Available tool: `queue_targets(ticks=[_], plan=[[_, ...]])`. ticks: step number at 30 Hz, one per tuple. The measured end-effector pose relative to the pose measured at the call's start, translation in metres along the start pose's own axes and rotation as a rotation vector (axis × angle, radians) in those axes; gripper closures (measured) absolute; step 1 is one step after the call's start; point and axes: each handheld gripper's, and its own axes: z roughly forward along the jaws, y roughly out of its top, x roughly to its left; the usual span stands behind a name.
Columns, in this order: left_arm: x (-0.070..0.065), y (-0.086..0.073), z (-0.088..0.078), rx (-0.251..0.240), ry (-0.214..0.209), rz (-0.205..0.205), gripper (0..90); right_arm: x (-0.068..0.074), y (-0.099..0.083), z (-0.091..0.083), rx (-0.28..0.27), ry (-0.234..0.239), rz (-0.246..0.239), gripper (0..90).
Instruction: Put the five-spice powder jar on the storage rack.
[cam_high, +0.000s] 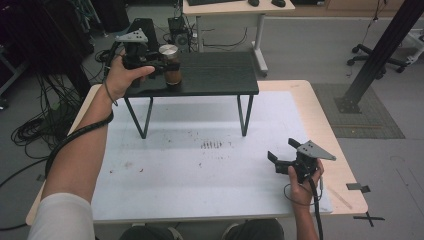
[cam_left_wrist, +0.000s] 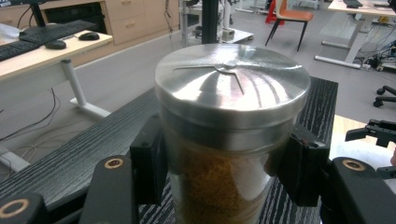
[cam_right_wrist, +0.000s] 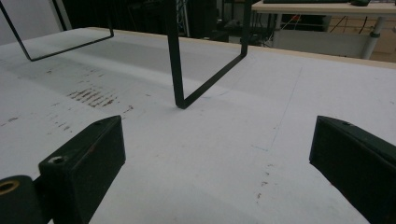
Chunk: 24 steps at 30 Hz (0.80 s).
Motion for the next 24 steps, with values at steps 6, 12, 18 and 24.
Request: queue_targets(ticks=[6, 12, 18, 24], plan=[[0.0006, -0.0002, 0.0004, -0.003, 0.001, -0.002, 42.8, 0.0000, 0.0000, 0.0000, 0.000, 0.000, -0.002, 3.5], [0.0004, -0.0003, 0.0003, -0.003, 0.001, -0.002, 42.8, 0.0000, 0.0000, -0.0001, -0.001, 0.000, -0.001, 3.5], [0.0008, -0.0002, 0.0005, -0.003, 0.001, -0.004, 42.8, 0.0000, 0.0000, -0.0002, -0.001, 0.000, -0.002, 3.5], [0.0008, -0.0003, 0.0005, -0.003, 0.001, -0.004, 42.8, 0.0000, 0.0001, -0.0002, -0.001, 0.000, -0.002, 3.5]])
